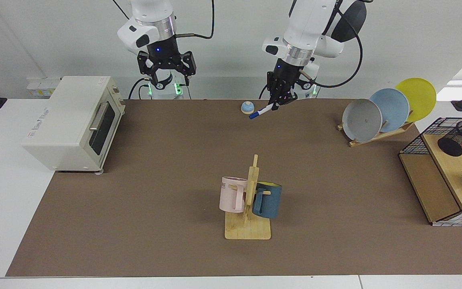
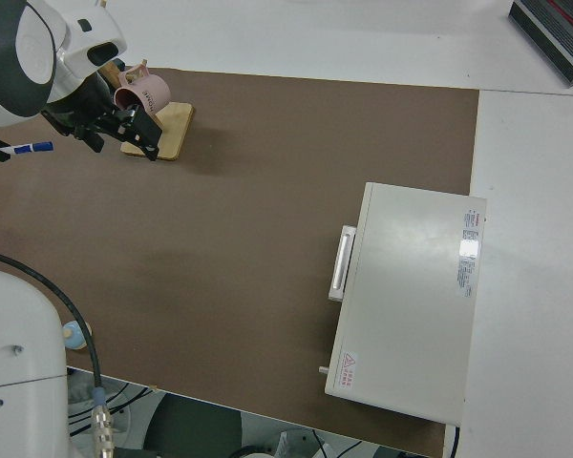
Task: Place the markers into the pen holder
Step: 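Carry the marker toward the pen holder while the right gripper withdraws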
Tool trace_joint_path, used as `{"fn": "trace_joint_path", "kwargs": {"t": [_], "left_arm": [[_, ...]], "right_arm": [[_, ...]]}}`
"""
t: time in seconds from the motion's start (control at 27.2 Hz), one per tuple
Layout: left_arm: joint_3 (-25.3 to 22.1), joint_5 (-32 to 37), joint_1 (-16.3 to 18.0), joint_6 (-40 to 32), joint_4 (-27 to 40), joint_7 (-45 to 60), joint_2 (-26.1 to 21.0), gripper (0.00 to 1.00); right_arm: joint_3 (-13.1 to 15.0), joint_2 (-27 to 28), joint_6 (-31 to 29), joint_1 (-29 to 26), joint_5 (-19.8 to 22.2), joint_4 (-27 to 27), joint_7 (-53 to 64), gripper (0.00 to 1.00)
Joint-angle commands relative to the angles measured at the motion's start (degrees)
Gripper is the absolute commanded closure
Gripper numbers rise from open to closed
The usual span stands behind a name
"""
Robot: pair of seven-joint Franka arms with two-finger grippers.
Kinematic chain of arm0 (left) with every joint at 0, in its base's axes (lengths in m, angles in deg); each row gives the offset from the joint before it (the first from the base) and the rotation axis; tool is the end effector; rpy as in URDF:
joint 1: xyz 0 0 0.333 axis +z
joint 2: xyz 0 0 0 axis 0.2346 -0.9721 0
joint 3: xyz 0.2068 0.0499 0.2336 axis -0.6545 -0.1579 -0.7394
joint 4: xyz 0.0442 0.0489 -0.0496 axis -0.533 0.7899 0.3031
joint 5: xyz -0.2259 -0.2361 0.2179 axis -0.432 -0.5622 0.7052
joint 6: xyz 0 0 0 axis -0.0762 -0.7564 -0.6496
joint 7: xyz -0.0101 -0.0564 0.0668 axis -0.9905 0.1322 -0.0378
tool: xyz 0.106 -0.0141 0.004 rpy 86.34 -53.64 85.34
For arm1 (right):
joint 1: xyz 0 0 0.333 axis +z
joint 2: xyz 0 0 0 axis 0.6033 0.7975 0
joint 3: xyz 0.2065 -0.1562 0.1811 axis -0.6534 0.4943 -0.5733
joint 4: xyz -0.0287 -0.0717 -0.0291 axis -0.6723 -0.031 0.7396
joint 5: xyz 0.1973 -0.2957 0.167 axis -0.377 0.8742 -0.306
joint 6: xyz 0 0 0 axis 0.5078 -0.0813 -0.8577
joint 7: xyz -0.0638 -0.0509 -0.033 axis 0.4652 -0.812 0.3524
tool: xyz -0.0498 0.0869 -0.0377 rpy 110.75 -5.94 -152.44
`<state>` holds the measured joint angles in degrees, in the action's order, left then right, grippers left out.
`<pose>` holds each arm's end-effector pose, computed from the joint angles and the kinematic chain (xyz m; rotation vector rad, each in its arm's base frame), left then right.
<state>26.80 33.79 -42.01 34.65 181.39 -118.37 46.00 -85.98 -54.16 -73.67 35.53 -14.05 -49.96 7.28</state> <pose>0.4847 -0.2745 0.6024 2.4982 -1.7046 0.2640 0.5087 0.1837 0.6726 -3.1340 0.0725 0.0543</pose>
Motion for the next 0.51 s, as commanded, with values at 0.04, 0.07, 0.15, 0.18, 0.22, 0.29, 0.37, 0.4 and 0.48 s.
{"fn": "trace_joint_path", "kwargs": {"t": [0.04,0.07,0.15,0.18,0.22,0.29,0.37,0.4,0.48], "left_arm": [[0.31,1.92,0.59,-1.42,-0.78,0.65,0.37,1.00],[0.13,1.92,0.67,-1.42,-0.87,0.65,0.37,1.00],[-0.39,1.92,0.59,-1.51,-1.04,0.65,0.37,1.00],[-0.40,1.92,0.67,-1.86,-1.13,0.65,0.37,1.00],[-0.66,2.01,0.67,-2.38,-1.30,0.65,0.37,1.00],[-1.97,2.10,0.85,-3.53,-2.18,0.65,0.37,1.00],[-2.59,2.27,1.02,-5.19,-2.97,0.65,0.37,1.00],[-2.94,2.79,1.29,-6.07,-3.58,0.65,0.37,1.00],[-3.38,4.72,1.99,-7.57,-4.64,0.74,0.37,1.00]], "right_arm": [[-0.51,0.45,1.57,-0.70,-0.04,1.51,3.41,0.00],[-0.42,0.45,1.57,-0.79,-0.30,1.43,3.23,0.00],[-0.33,0.45,1.48,-1.14,-0.48,1.16,3.23,0.00],[-0.33,0.45,1.48,-1.41,-0.48,1.16,2.97,0.00],[-0.25,0.45,1.48,-1.76,-0.48,1.16,2.88,0.00],[-0.24,0.36,1.48,-2.55,-0.48,1.07,2.88,0.00],[-0.24,0.36,1.48,-3.16,-0.48,1.07,2.88,0.00],[-0.24,0.36,1.48,-3.34,-0.48,1.07,2.79,0.00],[-0.16,0.28,1.48,-3.78,-0.48,0.99,2.70,0.00]]}}
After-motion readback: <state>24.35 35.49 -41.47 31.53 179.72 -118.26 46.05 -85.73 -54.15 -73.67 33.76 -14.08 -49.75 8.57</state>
